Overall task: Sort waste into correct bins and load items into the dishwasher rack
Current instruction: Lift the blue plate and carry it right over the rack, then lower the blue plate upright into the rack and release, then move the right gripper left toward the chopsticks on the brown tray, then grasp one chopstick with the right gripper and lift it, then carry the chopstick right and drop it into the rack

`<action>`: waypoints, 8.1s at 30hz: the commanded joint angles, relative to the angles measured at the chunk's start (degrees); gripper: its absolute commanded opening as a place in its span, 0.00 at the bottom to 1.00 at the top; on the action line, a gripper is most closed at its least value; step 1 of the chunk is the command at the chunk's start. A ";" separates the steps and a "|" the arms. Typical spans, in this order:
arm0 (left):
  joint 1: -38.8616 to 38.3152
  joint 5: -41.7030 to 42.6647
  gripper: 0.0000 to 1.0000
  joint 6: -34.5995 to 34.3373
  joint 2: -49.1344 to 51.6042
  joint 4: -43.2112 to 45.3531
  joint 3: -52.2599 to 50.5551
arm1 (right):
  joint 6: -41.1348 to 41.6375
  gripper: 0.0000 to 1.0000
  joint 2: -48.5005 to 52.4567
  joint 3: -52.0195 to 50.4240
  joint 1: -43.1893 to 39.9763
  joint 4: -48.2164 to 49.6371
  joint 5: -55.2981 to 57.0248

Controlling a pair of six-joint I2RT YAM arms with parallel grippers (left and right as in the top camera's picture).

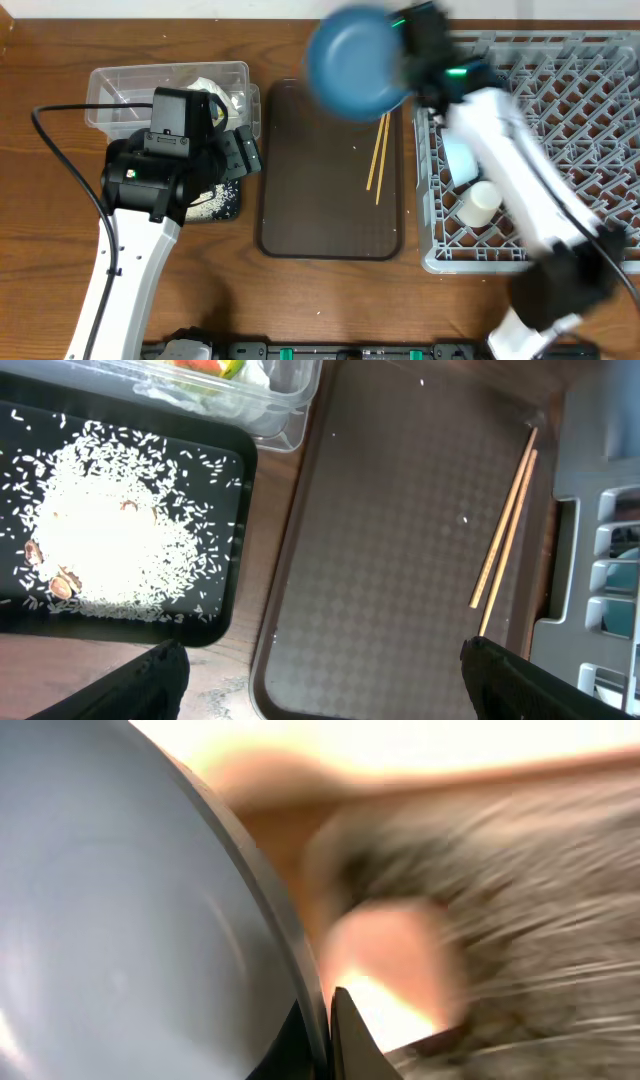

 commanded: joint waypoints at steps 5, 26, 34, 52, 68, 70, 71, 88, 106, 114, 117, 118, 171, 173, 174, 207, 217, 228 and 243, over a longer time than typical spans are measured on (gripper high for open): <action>0.26 -0.72 0.90 0.35 0.33 -0.31 -0.28 | -12.52 0.01 -4.63 0.70 -9.25 1.62 29.11; 0.26 -0.72 0.90 0.35 0.33 -0.31 -0.28 | -62.97 0.01 7.56 0.70 -19.39 28.06 42.86; 0.26 -0.72 0.90 0.35 0.33 -0.31 -0.28 | -66.88 0.01 13.29 0.70 -21.27 28.65 43.67; 0.26 -0.72 0.90 0.35 0.33 -0.31 -0.28 | -67.06 0.01 13.53 0.68 -21.64 27.28 42.32; 0.26 -0.72 0.90 0.35 0.33 -0.31 -0.28 | -51.10 0.02 15.10 -0.50 -19.39 9.68 36.33; 0.26 -0.72 0.90 0.35 0.33 -0.31 -0.28 | -49.77 0.05 15.10 -0.81 -19.41 7.69 33.66; 0.26 -0.72 0.90 0.35 0.33 -0.31 -0.28 | -49.13 0.08 15.13 -0.83 -19.41 6.47 32.00; 0.26 -0.72 0.90 0.35 0.33 -0.31 -0.28 | -42.51 0.91 13.75 -0.79 -18.29 2.45 16.22; 0.26 -0.72 0.90 0.35 0.33 -0.31 -0.28 | -34.80 0.99 -1.29 -0.79 -16.15 5.25 0.57; 0.26 -0.72 0.90 0.35 0.33 -0.31 -0.28 | -32.87 0.99 -1.77 -0.79 -16.15 4.83 -4.37; 0.26 -0.72 0.90 0.35 0.33 -0.31 -0.28 | -32.87 0.99 -1.77 -0.79 -15.93 5.03 -9.33; 0.26 -0.72 0.90 0.35 0.33 -0.31 -0.28 | -32.63 0.99 -1.77 -0.79 -15.80 4.98 -11.13; 0.26 -0.72 0.90 0.35 0.33 -0.31 -0.28 | 2.25 0.29 27.74 -0.92 8.79 -9.05 -13.35; 0.26 -0.72 0.90 0.35 0.33 -0.31 -0.28 | 2.23 0.28 28.59 -0.94 8.76 -9.55 -13.33; 0.26 -0.72 0.90 0.35 0.33 -0.31 -0.28 | 2.21 0.27 29.03 -0.94 8.76 -9.57 -13.33; 0.26 -0.72 0.90 0.35 0.33 -0.31 -0.28 | -12.48 0.01 4.07 0.61 8.00 -12.41 -16.15; 0.26 -0.72 0.90 0.35 0.33 -0.31 -0.28 | -9.38 0.01 -8.41 0.48 1.81 -29.49 -14.58; 0.26 -0.72 0.90 0.35 0.33 -0.31 -0.28 | -3.58 0.01 -8.41 -13.20 4.09 -34.16 -13.55; 0.26 -0.72 0.90 0.35 0.33 -0.31 -0.28 | 5.25 0.01 -8.41 -25.22 4.11 -28.20 -7.56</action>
